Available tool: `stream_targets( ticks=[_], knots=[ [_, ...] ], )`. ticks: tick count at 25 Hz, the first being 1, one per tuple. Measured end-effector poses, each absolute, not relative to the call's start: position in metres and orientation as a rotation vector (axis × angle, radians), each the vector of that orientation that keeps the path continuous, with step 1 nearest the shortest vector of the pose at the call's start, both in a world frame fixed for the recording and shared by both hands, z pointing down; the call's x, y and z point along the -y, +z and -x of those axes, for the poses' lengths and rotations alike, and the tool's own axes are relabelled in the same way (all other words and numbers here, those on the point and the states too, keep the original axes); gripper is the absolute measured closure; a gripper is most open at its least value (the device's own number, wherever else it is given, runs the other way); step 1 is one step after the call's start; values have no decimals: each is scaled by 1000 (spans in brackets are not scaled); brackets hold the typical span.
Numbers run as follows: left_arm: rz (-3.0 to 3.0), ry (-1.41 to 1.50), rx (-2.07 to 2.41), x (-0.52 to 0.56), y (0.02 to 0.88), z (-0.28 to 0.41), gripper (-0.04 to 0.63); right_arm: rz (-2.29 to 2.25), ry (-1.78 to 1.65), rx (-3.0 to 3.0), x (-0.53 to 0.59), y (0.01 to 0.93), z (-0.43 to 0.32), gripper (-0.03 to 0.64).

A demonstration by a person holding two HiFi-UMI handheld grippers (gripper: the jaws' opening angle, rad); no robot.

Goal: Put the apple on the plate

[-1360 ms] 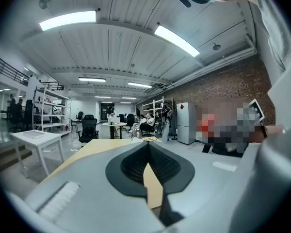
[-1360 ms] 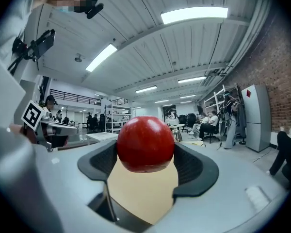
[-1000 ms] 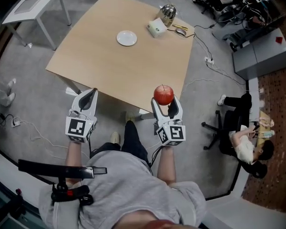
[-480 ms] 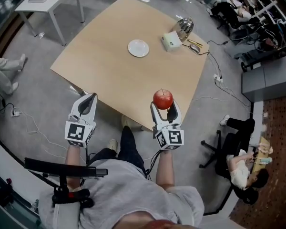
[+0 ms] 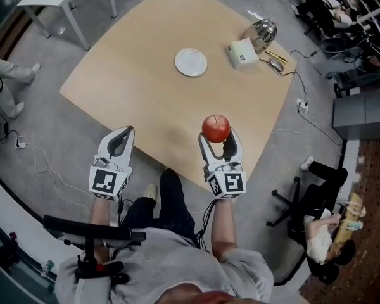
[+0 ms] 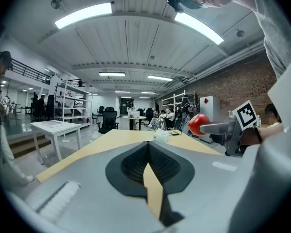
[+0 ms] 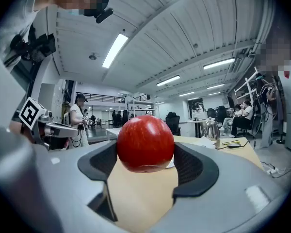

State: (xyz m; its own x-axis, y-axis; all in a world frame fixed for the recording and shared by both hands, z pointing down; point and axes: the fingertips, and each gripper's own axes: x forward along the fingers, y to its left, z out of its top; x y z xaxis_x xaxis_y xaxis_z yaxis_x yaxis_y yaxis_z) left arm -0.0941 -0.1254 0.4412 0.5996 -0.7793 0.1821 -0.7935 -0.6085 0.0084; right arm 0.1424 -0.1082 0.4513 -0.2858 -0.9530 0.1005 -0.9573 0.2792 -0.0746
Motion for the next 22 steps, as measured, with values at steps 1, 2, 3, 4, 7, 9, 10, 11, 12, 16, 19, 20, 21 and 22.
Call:
stream_targets(
  ticks=[1, 2, 3, 4, 7, 9, 10, 11, 12, 16, 19, 20, 21, 22],
  knots=[
    [-2726, 248, 1346, 130, 444, 92, 575, -1847, 186, 2488, 114, 455, -142, 249],
    [-2721, 250, 1348, 135, 446, 90, 575, -1839, 185, 2492, 119, 460, -142, 249],
    [-2715, 252, 1351, 139, 449, 88, 575, -1829, 183, 2495, 124, 465, -143, 249],
    [-2711, 254, 1353, 144, 452, 86, 575, -1822, 183, 2496, 129, 469, -143, 249],
    [-2706, 257, 1349, 158, 463, 81, 575, -1815, 188, 2499, 145, 481, -143, 249],
    [-2712, 249, 1339, 166, 472, 78, 575, -1811, 185, 2507, 155, 488, -142, 249],
    [-2713, 246, 1335, 170, 476, 75, 575, -1810, 185, 2510, 160, 492, -142, 249],
    [-2714, 245, 1330, 174, 480, 72, 575, -1809, 187, 2511, 164, 497, -142, 249],
    [-2717, 244, 1325, 179, 483, 68, 575, -1807, 190, 2512, 170, 502, -143, 249],
    [-2727, 243, 1313, 200, 497, 55, 575, -1791, 195, 2517, 192, 522, -147, 249],
    [-2740, 222, 1315, 216, 502, 48, 575, -1784, 195, 2521, 210, 533, -152, 249],
    [-2742, 220, 1317, 221, 503, 46, 575, -1782, 196, 2522, 215, 537, -154, 249],
    [-2742, 222, 1320, 226, 504, 45, 575, -1781, 199, 2522, 220, 540, -156, 249],
    [-2738, 229, 1322, 230, 505, 43, 575, -1778, 204, 2522, 225, 543, -157, 249]
  ],
)
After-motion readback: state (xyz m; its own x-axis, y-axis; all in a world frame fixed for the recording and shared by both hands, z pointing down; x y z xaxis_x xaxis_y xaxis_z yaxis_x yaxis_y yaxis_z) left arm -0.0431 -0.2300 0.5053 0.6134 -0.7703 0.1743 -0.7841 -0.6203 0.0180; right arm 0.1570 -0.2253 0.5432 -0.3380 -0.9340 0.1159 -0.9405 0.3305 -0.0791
